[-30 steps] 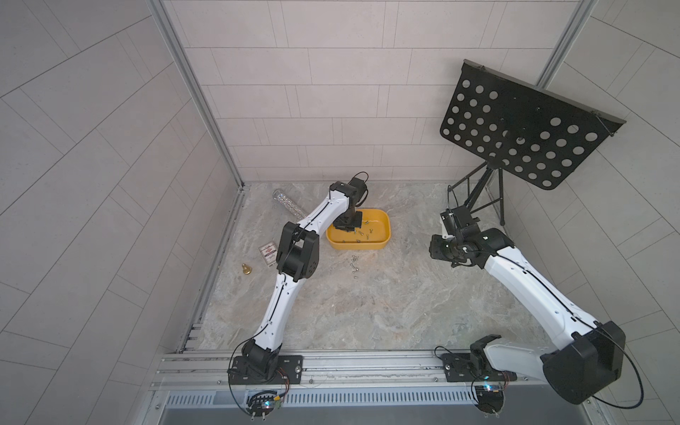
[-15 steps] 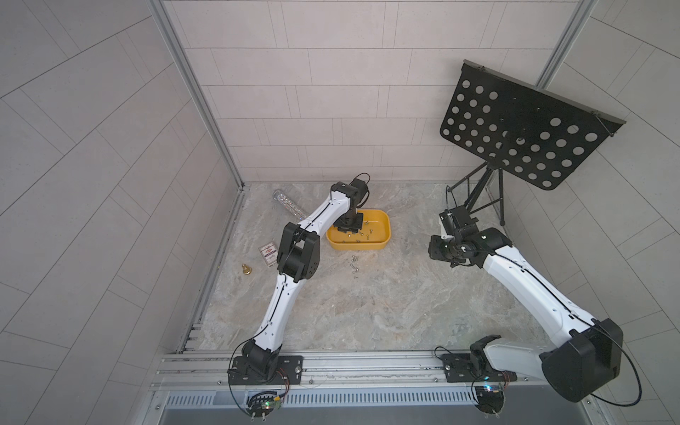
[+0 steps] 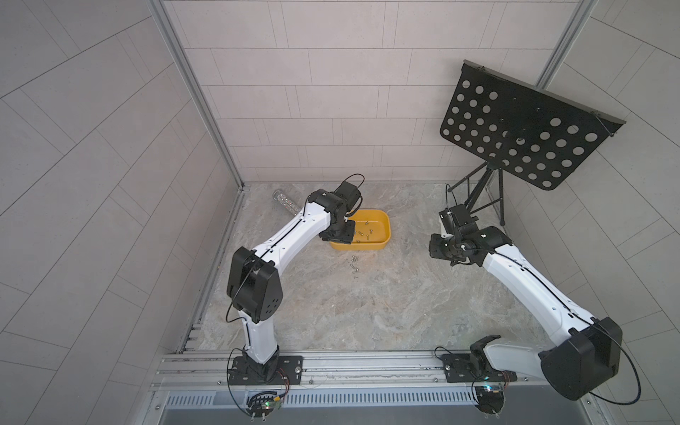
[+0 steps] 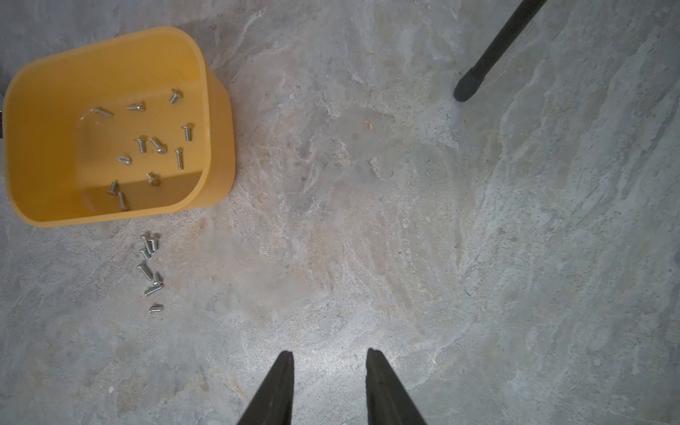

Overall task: Put the screws on the desktop into the storage box
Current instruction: Place the screw in the storage box, then pick up the screw from the center of the board.

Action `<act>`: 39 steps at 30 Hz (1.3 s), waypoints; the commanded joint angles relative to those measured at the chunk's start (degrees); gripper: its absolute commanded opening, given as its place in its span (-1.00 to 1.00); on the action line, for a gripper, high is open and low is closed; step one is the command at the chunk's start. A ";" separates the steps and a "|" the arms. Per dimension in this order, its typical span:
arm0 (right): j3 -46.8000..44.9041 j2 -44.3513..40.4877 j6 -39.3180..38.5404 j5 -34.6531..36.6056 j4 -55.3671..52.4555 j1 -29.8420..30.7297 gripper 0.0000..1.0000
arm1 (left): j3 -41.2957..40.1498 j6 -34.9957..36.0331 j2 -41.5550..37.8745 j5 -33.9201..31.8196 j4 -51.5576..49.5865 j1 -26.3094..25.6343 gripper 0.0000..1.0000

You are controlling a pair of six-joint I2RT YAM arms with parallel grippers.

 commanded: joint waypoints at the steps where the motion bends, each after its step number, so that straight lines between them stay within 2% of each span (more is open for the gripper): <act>1: 1.74 0.26 -0.65 1.48 -1.65 -0.20 -0.25 | -5.70 -2.33 -2.32 -1.12 2.18 -1.29 -0.02; 9: 0.52 -1.02 -0.28 2.29 -1.56 -0.20 -0.25 | -13.61 -5.44 -4.44 -1.19 5.68 -5.11 0.03; 16: 0.47 -1.10 -0.41 2.02 -1.57 -0.20 -0.24 | -14.36 -7.87 -1.83 -1.51 7.76 -8.13 0.02; 39: -0.09 -0.04 -0.19 1.16 -0.77 -0.20 -0.24 | -14.66 -9.25 5.38 -1.50 11.02 -10.57 0.02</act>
